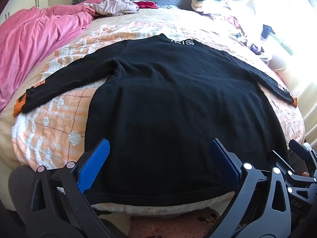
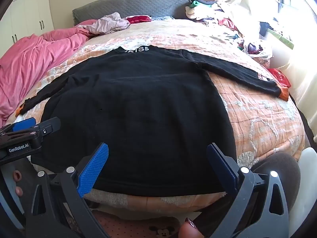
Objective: Fold small clothes
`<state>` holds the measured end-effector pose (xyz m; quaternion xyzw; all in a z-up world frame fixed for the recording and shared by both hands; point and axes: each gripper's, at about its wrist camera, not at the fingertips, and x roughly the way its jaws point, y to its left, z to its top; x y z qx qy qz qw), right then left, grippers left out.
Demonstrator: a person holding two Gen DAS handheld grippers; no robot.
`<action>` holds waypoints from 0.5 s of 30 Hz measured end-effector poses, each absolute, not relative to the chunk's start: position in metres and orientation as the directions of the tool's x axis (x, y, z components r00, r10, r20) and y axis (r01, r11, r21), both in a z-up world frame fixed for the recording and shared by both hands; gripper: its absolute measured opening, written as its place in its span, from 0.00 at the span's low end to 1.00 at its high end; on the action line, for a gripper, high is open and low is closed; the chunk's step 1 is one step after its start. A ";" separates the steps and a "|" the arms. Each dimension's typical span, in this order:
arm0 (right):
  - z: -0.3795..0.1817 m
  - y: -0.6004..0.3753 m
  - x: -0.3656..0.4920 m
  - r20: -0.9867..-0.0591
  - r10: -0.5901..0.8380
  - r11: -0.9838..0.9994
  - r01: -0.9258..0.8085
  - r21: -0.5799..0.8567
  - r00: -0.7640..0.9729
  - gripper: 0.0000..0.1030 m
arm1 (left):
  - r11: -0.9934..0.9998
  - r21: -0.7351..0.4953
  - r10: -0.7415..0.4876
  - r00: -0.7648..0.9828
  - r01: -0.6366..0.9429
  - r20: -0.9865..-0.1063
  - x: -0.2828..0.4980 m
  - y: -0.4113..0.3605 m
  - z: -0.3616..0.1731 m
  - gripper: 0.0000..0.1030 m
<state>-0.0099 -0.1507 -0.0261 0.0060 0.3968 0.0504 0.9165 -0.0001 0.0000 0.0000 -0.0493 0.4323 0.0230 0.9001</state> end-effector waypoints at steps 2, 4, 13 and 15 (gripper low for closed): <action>-0.026 -0.150 -0.010 -0.725 0.098 0.995 -0.087 0.052 0.682 0.96 | 0.994 -0.066 0.000 0.624 -0.083 -0.781 0.000 0.000 0.000 0.92; -0.027 -0.150 -0.010 -0.724 0.097 0.995 -0.087 0.051 0.683 0.96 | 0.994 -0.067 0.000 0.625 -0.084 -0.781 0.000 0.000 0.000 0.92; -0.026 -0.152 -0.014 -0.722 0.094 0.995 -0.079 0.055 0.686 0.96 | 0.993 -0.074 -0.002 0.627 -0.089 -0.779 -0.001 -0.005 0.006 0.92; -0.025 -0.153 -0.015 -0.723 0.093 0.996 -0.077 0.054 0.685 0.96 | 0.993 -0.080 -0.005 0.628 -0.091 -0.778 -0.001 -0.002 0.006 0.92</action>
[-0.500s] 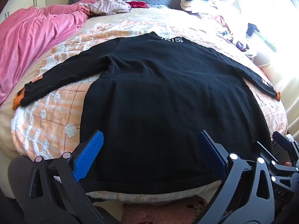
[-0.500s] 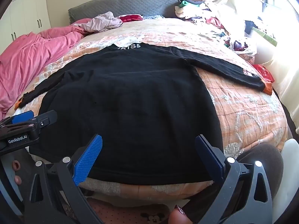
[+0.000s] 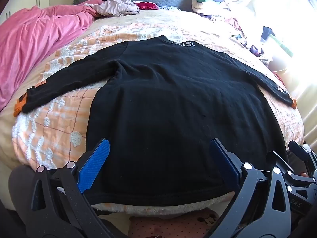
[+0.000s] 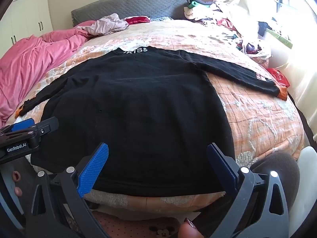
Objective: Fold small clothes
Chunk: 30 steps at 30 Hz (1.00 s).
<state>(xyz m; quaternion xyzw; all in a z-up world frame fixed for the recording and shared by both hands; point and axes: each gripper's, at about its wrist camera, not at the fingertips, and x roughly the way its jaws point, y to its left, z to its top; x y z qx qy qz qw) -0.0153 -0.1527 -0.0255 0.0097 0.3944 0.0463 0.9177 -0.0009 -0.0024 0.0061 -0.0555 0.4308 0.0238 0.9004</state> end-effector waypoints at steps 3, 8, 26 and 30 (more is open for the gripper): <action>-0.026 -0.150 -0.011 -0.721 0.094 0.995 -0.079 0.055 0.686 0.96 | 0.993 -0.080 -0.006 0.627 -0.089 -0.779 -0.001 0.000 0.006 0.92; -0.027 -0.151 -0.012 -0.721 0.096 0.995 -0.079 0.057 0.686 0.96 | 0.992 -0.086 -0.011 0.630 -0.089 -0.776 -0.001 0.002 0.004 0.92; -0.023 -0.152 -0.013 -0.720 0.093 0.995 -0.080 0.051 0.688 0.96 | 0.993 -0.077 -0.002 0.637 -0.090 -0.771 -0.003 0.003 0.006 0.92; -0.022 -0.152 -0.012 -0.720 0.094 0.995 -0.082 0.052 0.688 0.96 | 0.993 -0.076 -0.003 0.637 -0.088 -0.770 -0.002 0.002 0.008 0.92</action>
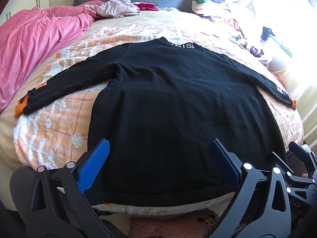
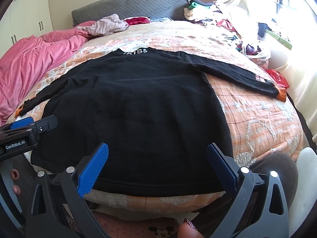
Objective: Fold small clothes
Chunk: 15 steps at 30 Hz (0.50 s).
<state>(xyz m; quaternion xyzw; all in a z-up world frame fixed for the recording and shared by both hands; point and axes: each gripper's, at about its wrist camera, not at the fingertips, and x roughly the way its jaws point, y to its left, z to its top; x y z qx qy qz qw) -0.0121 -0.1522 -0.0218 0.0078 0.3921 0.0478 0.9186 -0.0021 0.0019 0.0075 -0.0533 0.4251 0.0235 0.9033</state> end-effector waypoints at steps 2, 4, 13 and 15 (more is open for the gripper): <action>-0.021 -0.152 -0.012 -0.719 0.092 0.995 -0.081 0.049 0.689 0.96 | 0.993 -0.076 -0.003 0.637 -0.088 -0.771 -0.002 0.001 0.008 0.92; -0.022 -0.152 -0.012 -0.720 0.093 0.995 -0.081 0.051 0.688 0.96 | 0.993 -0.075 -0.002 0.637 -0.088 -0.771 -0.002 0.001 0.008 0.92; -0.021 -0.152 -0.011 -0.720 0.092 0.995 -0.081 0.050 0.688 0.96 | 0.993 -0.075 -0.002 0.637 -0.087 -0.771 -0.001 0.001 0.008 0.92; -0.021 -0.153 -0.012 -0.720 0.091 0.996 -0.080 0.049 0.688 0.96 | 0.993 -0.075 -0.002 0.636 -0.088 -0.772 -0.001 0.001 0.008 0.92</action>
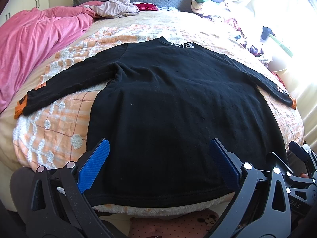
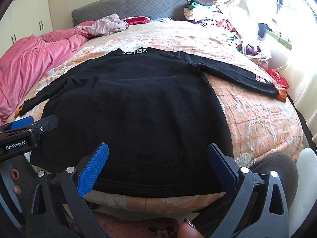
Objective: Fold small clothes
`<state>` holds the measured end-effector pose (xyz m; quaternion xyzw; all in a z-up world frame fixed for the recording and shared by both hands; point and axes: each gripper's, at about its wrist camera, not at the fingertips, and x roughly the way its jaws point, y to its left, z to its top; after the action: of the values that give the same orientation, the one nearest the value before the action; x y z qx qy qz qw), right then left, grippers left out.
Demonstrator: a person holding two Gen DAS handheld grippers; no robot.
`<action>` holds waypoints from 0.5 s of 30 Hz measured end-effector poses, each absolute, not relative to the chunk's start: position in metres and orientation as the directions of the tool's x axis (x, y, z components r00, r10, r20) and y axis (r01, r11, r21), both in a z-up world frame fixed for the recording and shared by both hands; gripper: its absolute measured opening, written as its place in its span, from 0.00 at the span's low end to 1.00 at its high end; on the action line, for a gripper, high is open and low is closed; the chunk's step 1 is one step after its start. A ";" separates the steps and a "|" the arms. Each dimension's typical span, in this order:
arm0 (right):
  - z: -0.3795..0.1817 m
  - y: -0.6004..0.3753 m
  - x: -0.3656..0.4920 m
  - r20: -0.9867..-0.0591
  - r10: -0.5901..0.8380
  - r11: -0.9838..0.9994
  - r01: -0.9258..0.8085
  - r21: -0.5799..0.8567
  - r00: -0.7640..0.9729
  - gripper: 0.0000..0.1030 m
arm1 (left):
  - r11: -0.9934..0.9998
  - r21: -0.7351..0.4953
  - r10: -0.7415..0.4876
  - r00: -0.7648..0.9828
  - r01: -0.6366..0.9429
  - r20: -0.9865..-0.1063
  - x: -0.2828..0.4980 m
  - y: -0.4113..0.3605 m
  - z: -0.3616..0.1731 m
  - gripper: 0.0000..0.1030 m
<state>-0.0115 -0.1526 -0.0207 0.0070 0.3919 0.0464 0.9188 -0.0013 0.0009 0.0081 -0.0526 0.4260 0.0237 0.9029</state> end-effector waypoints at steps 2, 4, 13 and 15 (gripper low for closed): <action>-0.021 -0.152 -0.011 -0.721 0.090 0.996 -0.078 0.050 0.687 0.96 | 0.993 -0.077 -0.004 0.635 -0.087 -0.773 -0.001 0.001 0.008 0.92; -0.021 -0.152 -0.011 -0.720 0.090 0.996 -0.078 0.050 0.688 0.96 | 0.993 -0.077 -0.005 0.634 -0.085 -0.773 0.001 0.000 0.008 0.92; -0.025 -0.156 -0.003 -0.728 0.088 0.996 -0.068 0.057 0.680 0.96 | 0.994 -0.079 -0.010 0.635 -0.081 -0.772 0.010 -0.001 0.006 0.92; -0.026 -0.158 0.000 -0.727 0.087 0.996 -0.062 0.060 0.681 0.96 | 0.993 -0.082 -0.014 0.635 -0.079 -0.772 0.013 -0.001 0.005 0.92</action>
<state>0.0002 -0.1579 -0.0260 0.0154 0.3975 0.0405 0.9166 0.0133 -0.0012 0.0048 -0.0543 0.4269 0.0182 0.9025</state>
